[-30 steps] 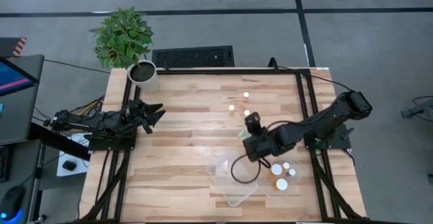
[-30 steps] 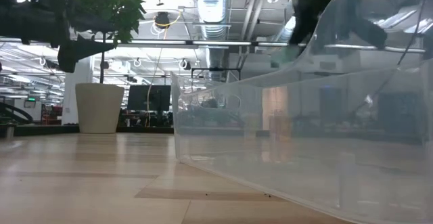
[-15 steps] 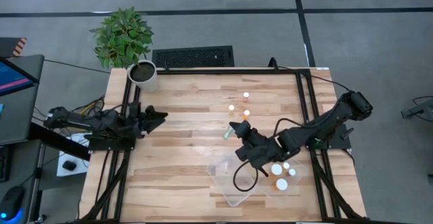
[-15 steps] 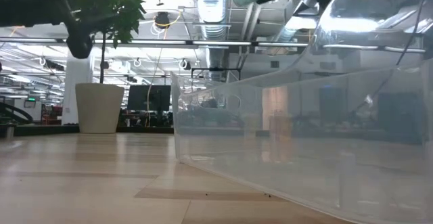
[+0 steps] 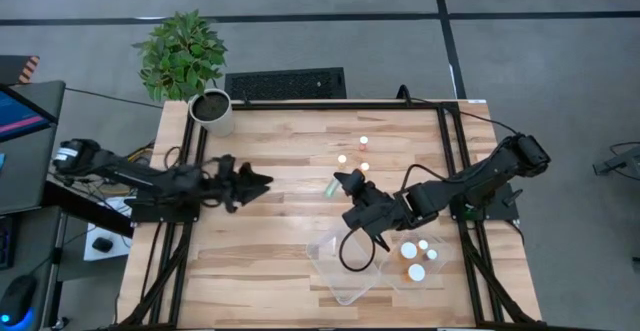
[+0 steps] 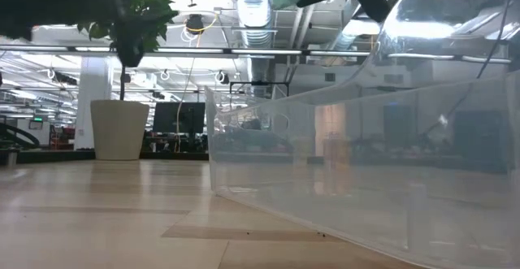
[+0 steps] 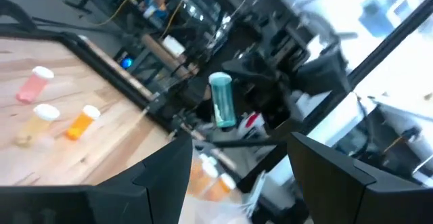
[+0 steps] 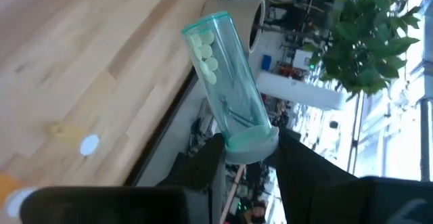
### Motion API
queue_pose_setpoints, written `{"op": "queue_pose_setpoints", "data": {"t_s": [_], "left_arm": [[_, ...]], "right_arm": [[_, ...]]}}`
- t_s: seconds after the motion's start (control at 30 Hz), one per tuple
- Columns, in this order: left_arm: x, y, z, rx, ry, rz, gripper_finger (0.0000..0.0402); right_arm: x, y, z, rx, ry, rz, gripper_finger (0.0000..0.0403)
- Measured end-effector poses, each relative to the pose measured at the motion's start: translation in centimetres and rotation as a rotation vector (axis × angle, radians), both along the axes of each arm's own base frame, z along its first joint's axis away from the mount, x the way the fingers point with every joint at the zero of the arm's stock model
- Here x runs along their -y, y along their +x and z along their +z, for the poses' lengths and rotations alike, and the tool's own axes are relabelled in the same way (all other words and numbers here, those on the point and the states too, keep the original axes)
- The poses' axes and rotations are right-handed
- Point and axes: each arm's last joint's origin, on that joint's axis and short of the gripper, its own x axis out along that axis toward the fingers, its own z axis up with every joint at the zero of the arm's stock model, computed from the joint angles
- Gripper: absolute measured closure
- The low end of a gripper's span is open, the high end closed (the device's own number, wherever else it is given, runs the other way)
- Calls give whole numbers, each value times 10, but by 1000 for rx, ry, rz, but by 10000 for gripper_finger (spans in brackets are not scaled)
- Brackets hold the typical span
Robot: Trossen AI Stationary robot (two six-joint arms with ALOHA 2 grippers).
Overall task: Pick and place medicine bottles into bin by pill shape (circle, oval)
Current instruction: Put the green pill bottle into the left transparent bin
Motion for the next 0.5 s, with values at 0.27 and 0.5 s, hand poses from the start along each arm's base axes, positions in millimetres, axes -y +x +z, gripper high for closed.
{"op": "queue_pose_setpoints", "data": {"t_s": [0.27,0.5], "left_arm": [[6,57,31,-18,126,-155,166],[-2,91,34,-93,156,-225,166]], "right_arm": [[-1,3,4,3,-21,47,287],[-5,5,9,9,-63,89,287]]}}
